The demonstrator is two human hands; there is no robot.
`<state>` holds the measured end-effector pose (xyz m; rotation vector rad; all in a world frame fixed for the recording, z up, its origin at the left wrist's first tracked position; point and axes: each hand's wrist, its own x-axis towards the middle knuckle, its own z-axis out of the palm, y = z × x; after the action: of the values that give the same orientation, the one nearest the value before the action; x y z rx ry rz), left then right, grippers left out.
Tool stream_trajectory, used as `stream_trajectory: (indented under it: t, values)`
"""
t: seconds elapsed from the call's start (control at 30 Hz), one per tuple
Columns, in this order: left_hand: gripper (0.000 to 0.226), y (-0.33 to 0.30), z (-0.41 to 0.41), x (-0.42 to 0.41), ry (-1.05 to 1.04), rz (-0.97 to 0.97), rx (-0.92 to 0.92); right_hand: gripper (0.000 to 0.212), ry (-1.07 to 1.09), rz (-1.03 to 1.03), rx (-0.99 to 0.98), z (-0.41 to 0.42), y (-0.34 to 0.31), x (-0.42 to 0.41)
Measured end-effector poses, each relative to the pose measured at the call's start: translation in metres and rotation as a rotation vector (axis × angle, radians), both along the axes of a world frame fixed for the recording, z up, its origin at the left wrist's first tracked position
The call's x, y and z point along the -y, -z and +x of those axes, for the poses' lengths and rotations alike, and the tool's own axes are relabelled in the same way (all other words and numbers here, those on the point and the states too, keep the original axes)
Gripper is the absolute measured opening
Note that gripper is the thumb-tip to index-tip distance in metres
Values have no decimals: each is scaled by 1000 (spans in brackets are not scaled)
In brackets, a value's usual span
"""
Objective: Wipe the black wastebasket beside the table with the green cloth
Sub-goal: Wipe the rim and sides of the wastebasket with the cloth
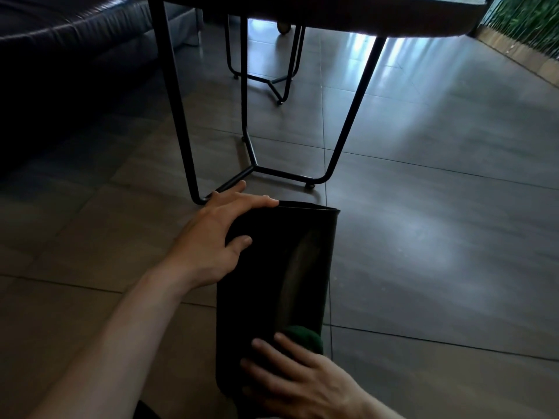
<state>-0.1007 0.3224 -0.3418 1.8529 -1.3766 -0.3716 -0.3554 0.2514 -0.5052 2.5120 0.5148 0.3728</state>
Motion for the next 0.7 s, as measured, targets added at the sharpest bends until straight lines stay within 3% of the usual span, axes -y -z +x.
stream_trajectory:
  t: [0.1, 0.2, 0.3, 0.43, 0.5, 0.6, 0.63, 0.7]
  values:
    - [75, -1, 1, 0, 0, -3, -22, 32, 34, 234, 61, 13, -34, 21]
    - [75, -1, 1, 0, 22, -1, -21, 37, 255, 584, 362, 49, -90, 53]
    - [76, -1, 1, 1, 39, -6, -14, 44, 471, 702, 563, 81, -121, 64]
    - [77, 0, 5, 2, -9, -23, -19, 45, 287, 563, 365, 64, -75, 26]
    - [75, 0, 4, 1, -6, -7, -33, 49, 121, 339, 164, 38, -34, 1]
    - [76, 0, 0, 1, 14, -1, -40, 87, 64, -26, -6, 8, -6, -8]
    - [77, -1, 0, 1, 16, -1, -42, 84, 57, 2, -25, 8, -12, -5]
    - [77, -1, 1, 1, 7, -4, -46, 50, 14, 194, 60, 17, -38, 8]
